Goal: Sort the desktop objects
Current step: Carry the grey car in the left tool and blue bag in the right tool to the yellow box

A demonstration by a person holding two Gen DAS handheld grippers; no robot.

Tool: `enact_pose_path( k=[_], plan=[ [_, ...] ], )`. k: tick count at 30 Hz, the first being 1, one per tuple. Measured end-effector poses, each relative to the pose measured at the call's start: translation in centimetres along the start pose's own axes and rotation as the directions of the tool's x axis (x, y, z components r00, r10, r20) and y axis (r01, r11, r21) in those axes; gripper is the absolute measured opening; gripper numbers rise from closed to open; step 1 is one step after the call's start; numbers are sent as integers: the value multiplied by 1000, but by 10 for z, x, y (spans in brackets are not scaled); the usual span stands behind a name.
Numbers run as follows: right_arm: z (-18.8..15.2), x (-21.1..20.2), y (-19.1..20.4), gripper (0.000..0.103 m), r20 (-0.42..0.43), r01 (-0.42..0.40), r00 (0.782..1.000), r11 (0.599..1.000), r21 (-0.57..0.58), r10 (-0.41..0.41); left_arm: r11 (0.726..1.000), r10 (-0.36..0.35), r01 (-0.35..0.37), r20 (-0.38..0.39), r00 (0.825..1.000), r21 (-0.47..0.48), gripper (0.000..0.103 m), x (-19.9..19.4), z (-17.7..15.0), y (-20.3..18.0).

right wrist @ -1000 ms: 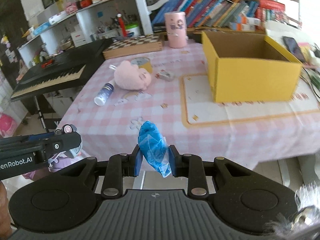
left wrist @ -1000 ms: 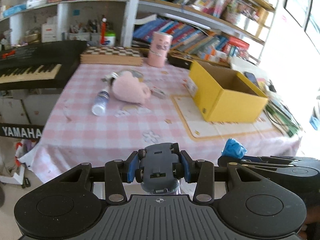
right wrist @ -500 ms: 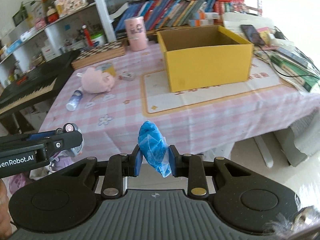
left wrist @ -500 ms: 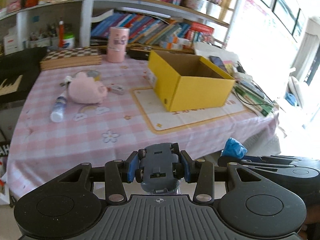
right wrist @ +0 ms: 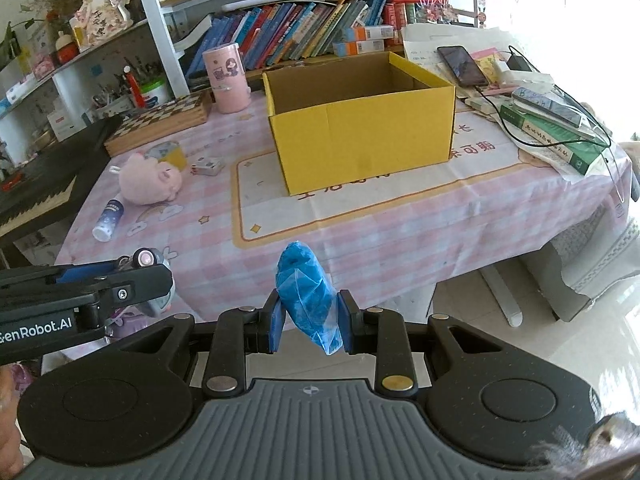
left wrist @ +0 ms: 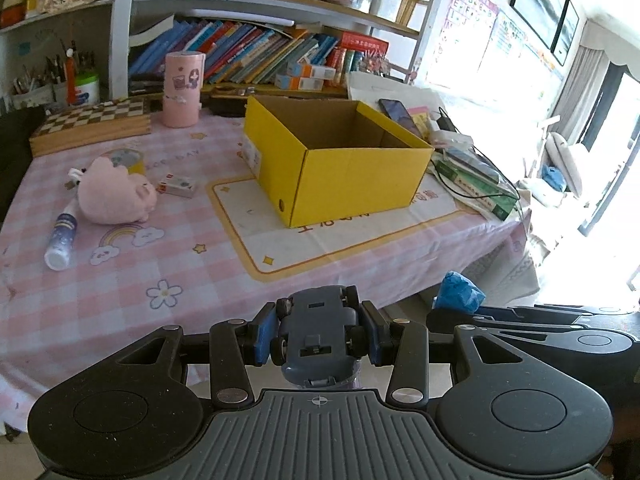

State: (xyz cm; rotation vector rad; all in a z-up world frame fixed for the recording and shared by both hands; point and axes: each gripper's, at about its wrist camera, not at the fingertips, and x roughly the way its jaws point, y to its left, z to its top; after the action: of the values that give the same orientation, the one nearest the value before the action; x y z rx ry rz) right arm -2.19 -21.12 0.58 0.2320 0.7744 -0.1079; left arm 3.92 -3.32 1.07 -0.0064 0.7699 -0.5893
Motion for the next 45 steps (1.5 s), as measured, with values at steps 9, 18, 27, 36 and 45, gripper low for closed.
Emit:
enact_pose_path(
  k=[9, 18, 27, 36, 45],
  plan=[
    [5, 8, -11, 26, -13, 21, 1000, 1000, 19, -21, 1000, -24, 24, -18, 1000, 14, 42, 16, 8, -5],
    [11, 15, -23, 26, -23, 36, 999, 999, 40, -35, 998, -50, 52, -31, 998, 42, 42, 31, 16, -15],
    [19, 25, -46, 26, -39, 48, 998, 997, 58, -46, 996, -68, 70, -47, 997, 61, 42, 53, 25, -32],
    [38, 41, -78, 26, -64, 53, 997, 996, 66, -49, 994, -79, 83, -75, 994, 65, 42, 84, 41, -54],
    [64, 64, -116, 26, -102, 44, 994, 998, 55, -38, 994, -80, 86, -100, 992, 61, 42, 122, 63, -80]
  ],
)
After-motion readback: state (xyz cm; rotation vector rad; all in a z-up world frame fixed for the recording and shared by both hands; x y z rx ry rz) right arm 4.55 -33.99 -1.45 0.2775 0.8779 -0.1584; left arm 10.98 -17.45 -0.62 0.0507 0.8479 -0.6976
